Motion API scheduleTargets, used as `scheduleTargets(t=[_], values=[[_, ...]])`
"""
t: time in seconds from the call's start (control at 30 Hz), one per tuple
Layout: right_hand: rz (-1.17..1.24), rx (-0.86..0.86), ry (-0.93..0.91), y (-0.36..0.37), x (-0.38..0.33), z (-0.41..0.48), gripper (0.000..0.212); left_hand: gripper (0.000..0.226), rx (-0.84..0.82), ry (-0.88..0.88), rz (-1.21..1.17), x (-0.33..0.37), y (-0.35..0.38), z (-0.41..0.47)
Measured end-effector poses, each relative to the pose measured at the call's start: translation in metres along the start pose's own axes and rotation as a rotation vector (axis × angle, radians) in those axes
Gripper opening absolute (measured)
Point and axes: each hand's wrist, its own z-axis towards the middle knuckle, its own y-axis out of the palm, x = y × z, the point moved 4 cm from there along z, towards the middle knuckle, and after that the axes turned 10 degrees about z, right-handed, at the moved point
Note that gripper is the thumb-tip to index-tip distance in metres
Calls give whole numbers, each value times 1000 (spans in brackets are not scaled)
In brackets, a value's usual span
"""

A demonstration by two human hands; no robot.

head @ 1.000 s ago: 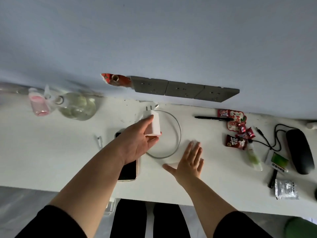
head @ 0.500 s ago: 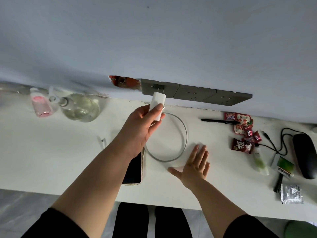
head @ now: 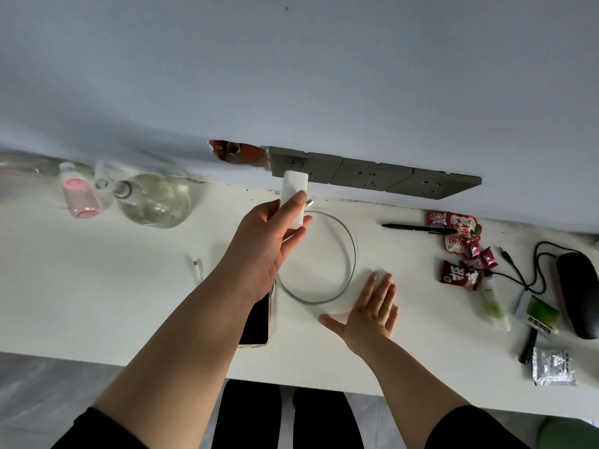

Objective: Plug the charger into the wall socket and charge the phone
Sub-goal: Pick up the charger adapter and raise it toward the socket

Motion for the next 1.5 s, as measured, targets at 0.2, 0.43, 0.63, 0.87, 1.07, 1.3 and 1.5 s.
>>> scheduleTargets(t=[0.2,0.43,0.63,0.87,1.07,1.3,1.5], values=[[-3,-6,-2,0,0,0,135,19,15,7,44,1,-1,1],[7,-7,-1,0,1,0,137,18,-11,-28,12,9,5,0],[-1,-2,-7,0,0,0,136,17,-7,-68,-38,11,1,0],[-1,7,-9,1,0,1,137,18,-6,-66,-7,12,4,4],[-6,13,-13,1,2,1,137,18,-4,-49,23,15,1,9],[-17,10,-14,1,2,1,136,23,-19,-56,84,20,0,14],[-25,2,-7,1,1,2,136,20,25,-78,94,23,4,12]])
